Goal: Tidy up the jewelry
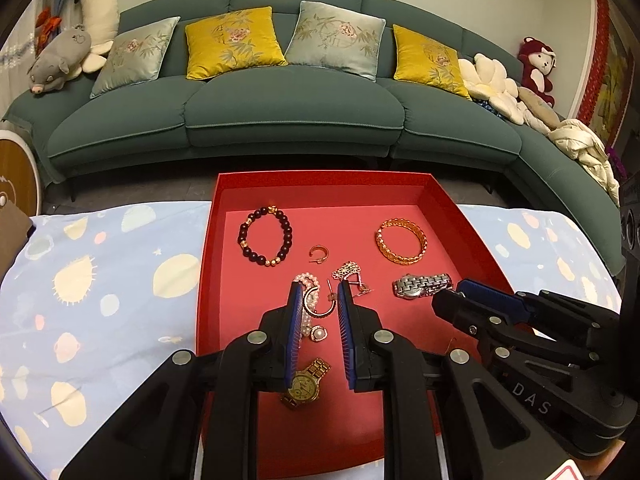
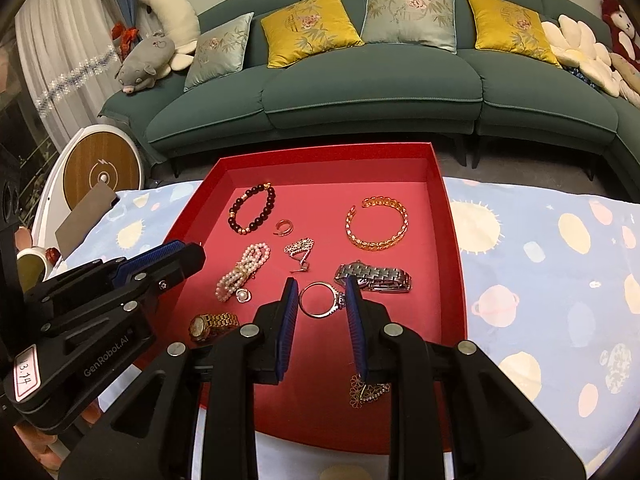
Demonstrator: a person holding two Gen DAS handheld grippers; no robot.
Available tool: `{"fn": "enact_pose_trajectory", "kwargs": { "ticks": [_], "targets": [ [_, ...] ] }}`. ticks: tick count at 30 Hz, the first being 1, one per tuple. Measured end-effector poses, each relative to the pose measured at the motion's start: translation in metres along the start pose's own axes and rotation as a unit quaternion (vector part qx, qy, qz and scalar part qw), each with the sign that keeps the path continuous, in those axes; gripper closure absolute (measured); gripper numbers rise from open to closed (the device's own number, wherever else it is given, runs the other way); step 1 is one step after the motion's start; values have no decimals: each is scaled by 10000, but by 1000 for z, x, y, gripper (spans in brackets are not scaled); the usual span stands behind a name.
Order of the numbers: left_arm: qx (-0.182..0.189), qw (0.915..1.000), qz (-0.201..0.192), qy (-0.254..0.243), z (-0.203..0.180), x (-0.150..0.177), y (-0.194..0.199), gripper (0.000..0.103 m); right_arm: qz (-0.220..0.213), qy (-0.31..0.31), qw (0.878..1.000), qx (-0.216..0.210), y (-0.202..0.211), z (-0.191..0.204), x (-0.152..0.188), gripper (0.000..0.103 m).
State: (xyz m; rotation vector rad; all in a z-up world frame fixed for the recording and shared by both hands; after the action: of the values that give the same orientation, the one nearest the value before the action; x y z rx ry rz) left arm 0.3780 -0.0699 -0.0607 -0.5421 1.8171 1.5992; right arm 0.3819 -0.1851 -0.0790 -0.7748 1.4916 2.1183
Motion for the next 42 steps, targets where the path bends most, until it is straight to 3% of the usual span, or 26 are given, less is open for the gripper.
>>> {"fn": "enact_pose_trajectory", "kwargs": {
  "ticks": [6,7,8,11,14,20,23,26,28,34,37,42],
  "targets": [
    [-122,9999,-7,35,6,1,-4,86,-17,26,10000,-21,-8,3,0,79],
    [-162,9999,-13,41,7,1,-4,77,-52,49,10000,11,-7,2,-1,78],
    [-219,9997,-40,51,8,0,-3,58,-107,68,9999,51,-4,2,-3,76],
    [-317,9990,-271,161,15,-10,11,50,-339,35,9994,84,12,1,-12,65],
    [-249,9982,-403,374,23,-23,33,50,-624,-19,9980,29,41,5,-29,60],
    [-22,9928,-947,732,30,-51,116,47,-1485,157,9886,194,138,21,-53,34],
    [-102,9916,-1160,555,26,-46,159,38,-1703,155,9850,231,179,30,-53,29],
    [-425,9908,-1251,275,23,-22,188,32,-1911,18,9812,287,211,34,-34,15],
    [-494,9920,-1153,170,22,4,196,31,-1877,-13,9813,424,220,33,-10,13],
    [-842,9943,-563,331,32,79,182,29,-1027,-128,9891,1050,199,23,70,13],
    [-708,9961,-308,422,28,95,171,29,-798,-126,9918,990,183,27,84,11],
    [-880,9956,-267,152,22,106,161,28,-660,246,9908,1155,163,38,96,11]
  ]
}}
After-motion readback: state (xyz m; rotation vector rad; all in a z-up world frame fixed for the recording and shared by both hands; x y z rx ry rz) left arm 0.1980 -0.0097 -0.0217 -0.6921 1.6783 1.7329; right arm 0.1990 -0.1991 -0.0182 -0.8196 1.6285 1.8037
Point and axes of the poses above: each gripper's, at about its wrist camera, not at the fingertips, and y roughly against the way its jaws point, z to its left, x to its underside, the point moved 9 cm from there along -y, roughly the way its jaws point, and after that the axes turned 5 degrees about -x, right-handed, at the moved point
